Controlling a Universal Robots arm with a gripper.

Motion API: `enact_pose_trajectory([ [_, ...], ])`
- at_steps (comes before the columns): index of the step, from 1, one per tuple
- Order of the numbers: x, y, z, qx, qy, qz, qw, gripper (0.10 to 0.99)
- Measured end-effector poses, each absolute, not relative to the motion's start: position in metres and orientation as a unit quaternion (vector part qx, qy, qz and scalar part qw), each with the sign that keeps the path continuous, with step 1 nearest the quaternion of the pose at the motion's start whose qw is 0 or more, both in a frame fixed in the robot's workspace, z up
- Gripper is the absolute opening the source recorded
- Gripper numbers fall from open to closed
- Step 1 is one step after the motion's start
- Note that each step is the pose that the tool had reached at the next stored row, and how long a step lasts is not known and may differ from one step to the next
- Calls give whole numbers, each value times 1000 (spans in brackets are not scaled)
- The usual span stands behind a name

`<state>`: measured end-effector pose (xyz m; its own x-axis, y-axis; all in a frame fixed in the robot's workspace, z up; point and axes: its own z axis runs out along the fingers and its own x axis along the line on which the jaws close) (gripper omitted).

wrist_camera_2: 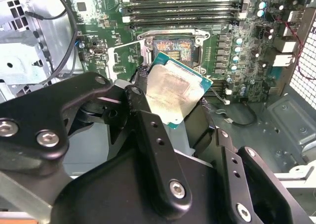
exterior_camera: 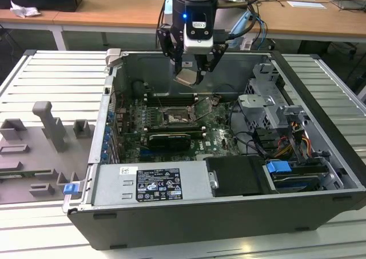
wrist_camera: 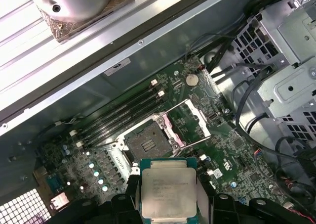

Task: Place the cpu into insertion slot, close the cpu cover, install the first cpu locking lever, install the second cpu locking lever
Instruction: 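Place the cpu into insertion slot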

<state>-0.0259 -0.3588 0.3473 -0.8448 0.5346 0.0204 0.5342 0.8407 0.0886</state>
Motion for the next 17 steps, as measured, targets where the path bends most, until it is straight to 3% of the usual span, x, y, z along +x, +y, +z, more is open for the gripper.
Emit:
enact_pose_trajectory([
  [17,-26,-359,346,341,939,45,6,541],
])
